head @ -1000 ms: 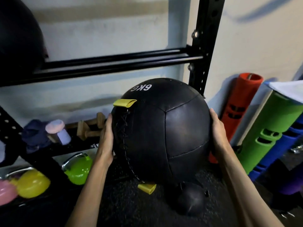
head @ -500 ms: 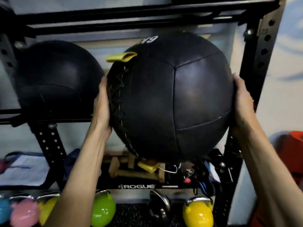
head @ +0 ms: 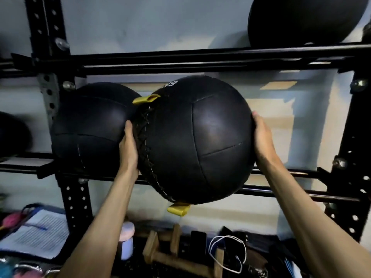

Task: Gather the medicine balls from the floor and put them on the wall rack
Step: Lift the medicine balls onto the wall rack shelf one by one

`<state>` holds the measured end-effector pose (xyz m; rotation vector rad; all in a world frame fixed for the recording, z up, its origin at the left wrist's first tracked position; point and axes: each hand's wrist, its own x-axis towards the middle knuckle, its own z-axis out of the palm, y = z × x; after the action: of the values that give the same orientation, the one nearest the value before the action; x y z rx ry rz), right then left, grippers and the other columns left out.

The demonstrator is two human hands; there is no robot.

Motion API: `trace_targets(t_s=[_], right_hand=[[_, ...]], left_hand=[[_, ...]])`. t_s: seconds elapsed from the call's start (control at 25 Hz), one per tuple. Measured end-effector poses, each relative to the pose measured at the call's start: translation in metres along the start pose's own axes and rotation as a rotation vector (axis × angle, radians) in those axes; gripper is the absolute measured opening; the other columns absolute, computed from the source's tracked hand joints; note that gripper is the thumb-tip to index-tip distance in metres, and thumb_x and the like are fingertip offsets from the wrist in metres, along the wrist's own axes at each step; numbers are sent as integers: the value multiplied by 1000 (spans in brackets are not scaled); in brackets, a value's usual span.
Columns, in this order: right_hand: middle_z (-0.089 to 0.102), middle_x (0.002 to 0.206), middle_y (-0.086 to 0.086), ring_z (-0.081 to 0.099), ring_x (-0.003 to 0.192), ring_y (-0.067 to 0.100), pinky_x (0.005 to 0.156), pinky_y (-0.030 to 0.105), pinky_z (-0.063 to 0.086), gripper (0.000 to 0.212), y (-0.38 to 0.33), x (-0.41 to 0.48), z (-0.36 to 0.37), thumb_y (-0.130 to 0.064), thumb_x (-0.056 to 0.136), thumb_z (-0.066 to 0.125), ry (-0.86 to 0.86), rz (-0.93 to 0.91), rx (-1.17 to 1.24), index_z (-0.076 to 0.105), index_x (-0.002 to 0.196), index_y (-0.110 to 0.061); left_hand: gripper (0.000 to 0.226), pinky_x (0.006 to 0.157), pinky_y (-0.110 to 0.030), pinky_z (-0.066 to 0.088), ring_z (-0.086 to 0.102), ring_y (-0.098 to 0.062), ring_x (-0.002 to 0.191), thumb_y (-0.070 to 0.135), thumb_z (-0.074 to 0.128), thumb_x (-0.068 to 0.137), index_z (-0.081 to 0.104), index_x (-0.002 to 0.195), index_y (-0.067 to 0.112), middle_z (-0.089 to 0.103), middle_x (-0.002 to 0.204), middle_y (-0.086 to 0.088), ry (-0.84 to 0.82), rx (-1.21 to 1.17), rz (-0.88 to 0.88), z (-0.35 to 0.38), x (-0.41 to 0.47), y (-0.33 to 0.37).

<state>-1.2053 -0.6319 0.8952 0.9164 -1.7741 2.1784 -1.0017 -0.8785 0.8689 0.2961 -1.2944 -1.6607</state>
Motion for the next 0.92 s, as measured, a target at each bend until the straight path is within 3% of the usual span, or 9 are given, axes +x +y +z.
trace_targets(t_s=[0.12, 0.28, 0.4, 0.52, 0.64, 0.8, 0.92], right_hand=[[63, 135, 0, 54, 131, 20, 114, 52, 38, 59, 10, 12, 1, -63, 93, 43, -15, -84, -57, 60, 132, -21], [57, 139, -8, 51, 131, 7, 114, 36, 38, 47, 23, -7, -6, -47, 102, 36, 73, -142, 3, 53, 139, -23], [64, 131, -11, 55, 127, 9, 114, 44, 39, 49, 26, 2, -3, -57, 98, 33, 26, -63, -5, 61, 130, -34], [67, 125, -10, 58, 123, 11, 113, 47, 40, 54, 38, 11, 0, -64, 93, 28, -6, 43, -48, 65, 122, -37], [64, 131, -10, 56, 125, 9, 114, 45, 39, 57, 51, 7, -4, -66, 94, 25, -61, 70, -71, 61, 128, -37], [59, 137, -4, 53, 128, 12, 113, 40, 41, 50, 53, -18, -13, -51, 103, 31, 24, 1, -192, 52, 140, -26], [65, 123, -1, 60, 114, 9, 98, 24, 48, 31, 65, -73, -23, -27, 103, 49, 145, -108, -287, 59, 131, -17]], left_hand=[[67, 102, -43, 52, 68, -18, 106, 76, 55, 77, 71, 120, 27, 72, 116, 2, 136, 20, 26, 9, 19, -4], [31, 101, -40, 51, 65, -11, 100, 54, 52, 94, 73, 94, 31, 72, 105, 4, 273, 104, 192, 31, 15, -4], [36, 111, -26, 40, 51, -3, 128, 42, 46, 101, 62, 131, 29, 59, 136, 9, 118, 193, 514, 34, 5, -29], [46, 121, -32, 27, 31, -2, 145, 44, 38, 104, 43, 148, 33, 38, 156, 12, -48, 280, 490, 35, 21, -48], [50, 123, -38, 24, 26, -5, 148, 50, 34, 103, 37, 151, 35, 32, 160, 10, -61, 362, 435, 34, 34, -55], [48, 119, -31, 29, 35, -9, 143, 45, 36, 105, 40, 150, 28, 39, 155, 4, 3, 411, 440, 30, 14, -60], [36, 99, -35, 50, 58, -16, 113, 37, 51, 99, 54, 131, 19, 57, 128, -3, 173, 425, 459, 12, -25, -86]])
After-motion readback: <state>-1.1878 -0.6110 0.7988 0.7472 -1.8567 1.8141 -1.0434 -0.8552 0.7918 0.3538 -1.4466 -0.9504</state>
